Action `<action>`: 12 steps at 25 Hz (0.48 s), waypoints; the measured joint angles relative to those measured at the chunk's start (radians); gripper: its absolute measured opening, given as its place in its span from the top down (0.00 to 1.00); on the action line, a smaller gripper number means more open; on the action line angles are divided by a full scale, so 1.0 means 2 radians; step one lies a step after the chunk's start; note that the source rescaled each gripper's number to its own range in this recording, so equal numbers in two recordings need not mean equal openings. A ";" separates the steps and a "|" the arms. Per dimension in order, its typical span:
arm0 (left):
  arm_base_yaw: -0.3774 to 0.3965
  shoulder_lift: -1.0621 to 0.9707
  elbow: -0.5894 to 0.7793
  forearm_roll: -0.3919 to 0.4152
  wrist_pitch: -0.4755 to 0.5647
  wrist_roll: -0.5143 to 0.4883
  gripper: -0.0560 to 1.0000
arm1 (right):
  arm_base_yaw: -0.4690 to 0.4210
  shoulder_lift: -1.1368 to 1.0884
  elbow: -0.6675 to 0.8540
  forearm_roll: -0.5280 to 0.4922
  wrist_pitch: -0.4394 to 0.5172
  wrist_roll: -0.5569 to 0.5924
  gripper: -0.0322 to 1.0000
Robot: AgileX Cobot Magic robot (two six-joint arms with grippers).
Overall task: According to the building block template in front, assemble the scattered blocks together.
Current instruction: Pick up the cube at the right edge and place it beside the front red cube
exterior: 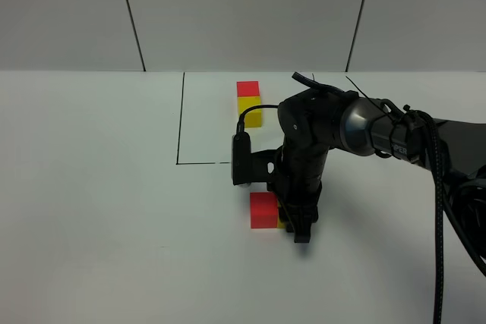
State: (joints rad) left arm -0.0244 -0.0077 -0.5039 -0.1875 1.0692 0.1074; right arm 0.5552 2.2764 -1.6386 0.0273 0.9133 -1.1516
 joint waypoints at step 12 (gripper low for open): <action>0.000 0.000 0.000 0.000 0.000 0.000 0.54 | -0.002 -0.013 0.003 0.025 -0.027 0.074 0.00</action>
State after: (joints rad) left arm -0.0244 -0.0077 -0.5039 -0.1875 1.0692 0.1074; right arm 0.5511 2.2506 -1.6321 0.0770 0.8603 -1.0031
